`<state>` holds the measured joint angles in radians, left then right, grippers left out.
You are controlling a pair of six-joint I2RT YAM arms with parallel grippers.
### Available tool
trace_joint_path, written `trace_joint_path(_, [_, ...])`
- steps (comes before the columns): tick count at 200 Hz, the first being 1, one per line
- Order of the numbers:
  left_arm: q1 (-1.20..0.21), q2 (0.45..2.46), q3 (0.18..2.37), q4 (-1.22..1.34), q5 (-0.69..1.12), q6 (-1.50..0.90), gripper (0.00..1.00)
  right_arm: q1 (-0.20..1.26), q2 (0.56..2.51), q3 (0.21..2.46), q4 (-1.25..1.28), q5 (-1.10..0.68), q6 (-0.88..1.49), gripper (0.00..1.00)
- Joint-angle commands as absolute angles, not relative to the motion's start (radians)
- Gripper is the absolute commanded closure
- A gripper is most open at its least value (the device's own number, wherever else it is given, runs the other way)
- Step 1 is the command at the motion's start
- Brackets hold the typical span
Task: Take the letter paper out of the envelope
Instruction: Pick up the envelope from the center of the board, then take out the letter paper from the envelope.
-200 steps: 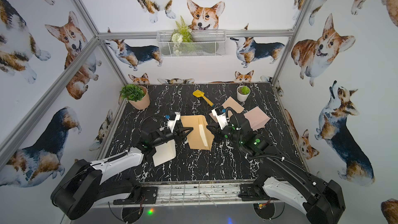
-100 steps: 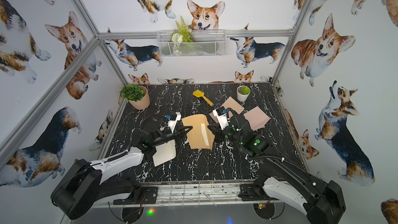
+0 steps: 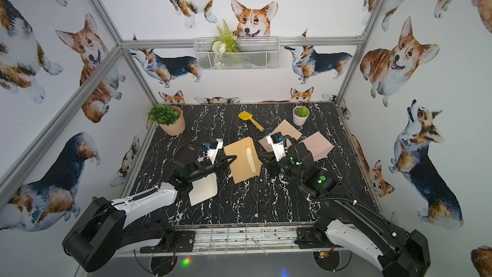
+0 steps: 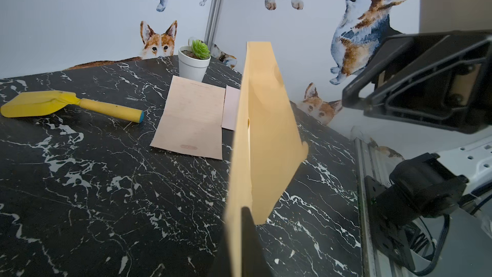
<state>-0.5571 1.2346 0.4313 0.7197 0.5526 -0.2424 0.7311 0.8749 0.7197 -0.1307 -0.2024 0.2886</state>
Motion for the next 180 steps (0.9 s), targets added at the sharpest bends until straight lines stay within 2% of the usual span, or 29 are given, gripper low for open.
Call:
trace_joint_path(1, [-0.557, 1.231, 0.431, 0.739, 0.538, -0.224, 1.0, 0.731, 0.855, 0.729, -0.159, -0.182, 0.313, 0.76])
trace_joint_path(34, [-0.557, 1.235, 0.433, 0.745, 0.548, -0.224, 1.0, 0.736, 0.862, 0.724, -0.12, -0.242, 0.385, 0.76])
trace_joint_path(74, [-0.557, 1.227, 0.428, 0.749, 0.571, -0.211, 1.0, 0.772, 0.958, 0.7, -0.036, -0.268, 0.41, 0.74])
trace_joint_path(180, [-0.558, 1.21, 0.423, 0.764, 0.595, -0.216, 1.0, 0.734, 1.181, 0.772, 0.026, -0.325, 0.321, 0.87])
